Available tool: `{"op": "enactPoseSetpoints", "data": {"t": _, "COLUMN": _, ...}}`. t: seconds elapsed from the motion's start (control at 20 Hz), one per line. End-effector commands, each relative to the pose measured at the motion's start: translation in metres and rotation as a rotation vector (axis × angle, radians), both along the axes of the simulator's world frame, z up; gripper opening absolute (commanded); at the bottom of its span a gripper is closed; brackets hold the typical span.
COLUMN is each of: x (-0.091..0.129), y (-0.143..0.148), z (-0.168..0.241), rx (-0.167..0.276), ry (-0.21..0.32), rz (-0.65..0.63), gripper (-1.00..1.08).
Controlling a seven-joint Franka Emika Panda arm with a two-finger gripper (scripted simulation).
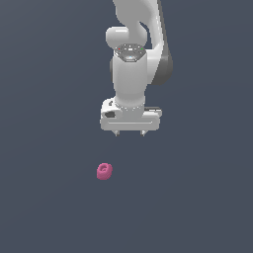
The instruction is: Pick up the object and move it to a goal position.
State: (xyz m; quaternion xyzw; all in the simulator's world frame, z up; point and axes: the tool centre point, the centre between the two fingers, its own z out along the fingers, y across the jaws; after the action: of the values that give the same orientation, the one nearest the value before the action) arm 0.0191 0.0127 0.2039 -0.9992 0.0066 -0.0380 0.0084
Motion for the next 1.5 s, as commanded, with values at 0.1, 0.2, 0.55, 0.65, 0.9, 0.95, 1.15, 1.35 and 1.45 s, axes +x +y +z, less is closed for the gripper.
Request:
{"op": "enactPoseSetpoints", "data": {"t": 0.1, "x": 0.0, "y": 0.001, "z": 0.001, "rx": 0.001, "ry": -0.002, "rz": 0.004, "gripper": 1.0}}
{"op": "enactPoseSetpoints", "data": {"t": 0.2, "x": 0.0, "y": 0.005, "z": 0.003, "rx": 0.002, "ry": -0.007, "rz": 0.014, "gripper": 1.0}}
{"op": "enactPoseSetpoints", "data": {"t": 0.55, "x": 0.001, "y": 0.014, "z": 0.01, "rx": 0.006, "ry": -0.022, "rz": 0.043, "gripper": 1.0}}
{"op": "enactPoseSetpoints", "data": {"t": 0.65, "x": 0.0, "y": 0.014, "z": 0.01, "rx": 0.006, "ry": -0.022, "rz": 0.042, "gripper": 1.0}}
{"op": "enactPoseSetpoints", "data": {"t": 0.9, "x": 0.003, "y": 0.012, "z": 0.008, "rx": 0.006, "ry": -0.02, "rz": 0.041, "gripper": 1.0}}
{"op": "enactPoseSetpoints", "data": {"t": 0.95, "x": 0.004, "y": 0.011, "z": 0.007, "rx": 0.005, "ry": -0.019, "rz": 0.04, "gripper": 1.0}}
{"op": "enactPoseSetpoints", "data": {"t": 1.15, "x": 0.013, "y": 0.003, "z": 0.001, "rx": 0.003, "ry": -0.012, "rz": 0.037, "gripper": 1.0}}
{"op": "enactPoseSetpoints", "data": {"t": 1.35, "x": 0.025, "y": -0.009, "z": -0.008, "rx": 0.001, "ry": -0.002, "rz": 0.032, "gripper": 1.0}}
{"op": "enactPoseSetpoints", "data": {"t": 1.45, "x": 0.032, "y": -0.018, "z": -0.015, "rx": -0.001, "ry": 0.005, "rz": 0.029, "gripper": 1.0}}
